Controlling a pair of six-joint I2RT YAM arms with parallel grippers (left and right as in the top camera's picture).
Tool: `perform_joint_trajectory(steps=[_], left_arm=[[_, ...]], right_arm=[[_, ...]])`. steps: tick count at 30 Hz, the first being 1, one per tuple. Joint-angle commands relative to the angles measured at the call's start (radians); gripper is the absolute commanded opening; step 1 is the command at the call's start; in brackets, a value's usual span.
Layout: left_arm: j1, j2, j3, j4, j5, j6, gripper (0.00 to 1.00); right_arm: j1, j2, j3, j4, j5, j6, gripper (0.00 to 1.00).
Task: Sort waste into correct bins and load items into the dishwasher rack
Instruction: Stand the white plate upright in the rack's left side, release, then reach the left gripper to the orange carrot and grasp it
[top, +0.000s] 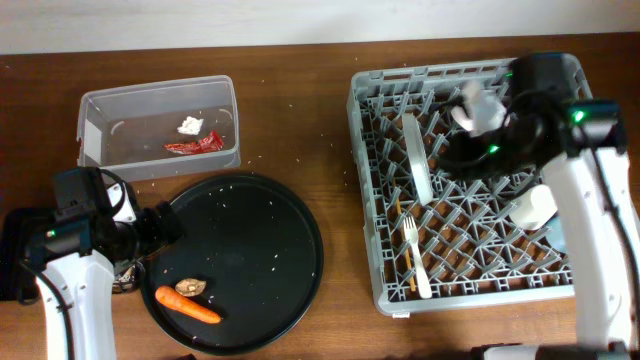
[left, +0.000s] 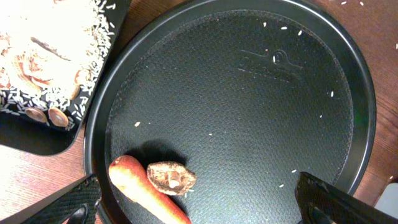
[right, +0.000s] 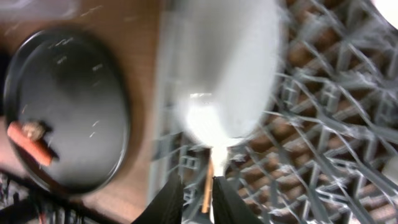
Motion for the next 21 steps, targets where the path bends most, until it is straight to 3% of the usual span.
perform_joint_trajectory(steps=[1, 4, 9, 14, 19, 21], left_arm=[[0.005, -0.011, -0.006, 0.002, 0.011, 0.002, 0.99], [0.005, -0.011, -0.006, 0.002, 0.011, 0.002, 0.99], [0.005, -0.011, -0.006, 0.002, 0.011, 0.002, 0.99], [0.005, -0.011, -0.006, 0.002, 0.011, 0.002, 0.99], [0.005, -0.011, -0.006, 0.002, 0.011, 0.002, 0.99], [0.005, -0.011, -0.006, 0.002, 0.011, 0.002, 0.99]], right_arm=[[0.214, -0.001, -0.002, 0.005, -0.036, -0.036, 0.21], [0.417, 0.100, -0.069, 0.091, -0.034, 0.031, 0.21], [0.585, 0.308, -0.173, 0.255, -0.033, 0.085, 0.21], [0.661, 0.545, -0.179, 0.357, 0.119, 0.203, 0.21], [0.657, 0.596, -0.179, 0.360, 0.360, 0.347, 0.21], [0.656, 0.596, -0.179, 0.358, 0.368, 0.359, 0.20]])
